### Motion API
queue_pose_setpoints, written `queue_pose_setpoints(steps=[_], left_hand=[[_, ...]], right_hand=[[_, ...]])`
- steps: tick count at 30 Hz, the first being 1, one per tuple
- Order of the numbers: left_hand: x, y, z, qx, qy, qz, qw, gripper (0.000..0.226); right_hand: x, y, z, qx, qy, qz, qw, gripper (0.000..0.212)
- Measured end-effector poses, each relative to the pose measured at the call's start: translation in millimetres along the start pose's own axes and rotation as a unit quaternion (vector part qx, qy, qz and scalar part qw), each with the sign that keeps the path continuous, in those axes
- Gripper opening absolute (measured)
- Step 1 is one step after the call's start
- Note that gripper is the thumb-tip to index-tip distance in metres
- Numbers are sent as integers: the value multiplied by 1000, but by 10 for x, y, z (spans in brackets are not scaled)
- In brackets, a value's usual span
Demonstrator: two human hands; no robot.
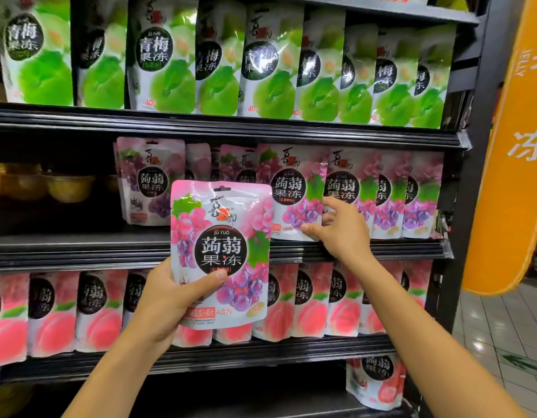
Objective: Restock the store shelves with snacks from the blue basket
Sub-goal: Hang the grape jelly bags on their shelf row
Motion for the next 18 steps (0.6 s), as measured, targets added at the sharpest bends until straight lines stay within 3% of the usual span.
queue_pose_setpoints(steps=[6, 13, 18], left_hand=[[-2, 11, 12, -6, 7, 16, 1000, 50], [10, -122, 21, -19, 7, 7, 1000, 41], [-21, -122, 33, -16, 8, 1, 1000, 44]], right_hand=[[34, 6, -26, 0, 4, 0, 1000, 78], [39, -28, -98, -37, 35, -11, 999, 44], [0, 43, -8, 23, 7, -18, 1000, 49]])
Point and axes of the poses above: each hand's wrist, its own x-axis towards the middle knuckle, its own y-axis out of the back of the hand, z = x × y, the point moved 7 cm from there along x, towards the middle knuckle, and after that the axes turned 3 degrees about -x, right-handed, at the moved point
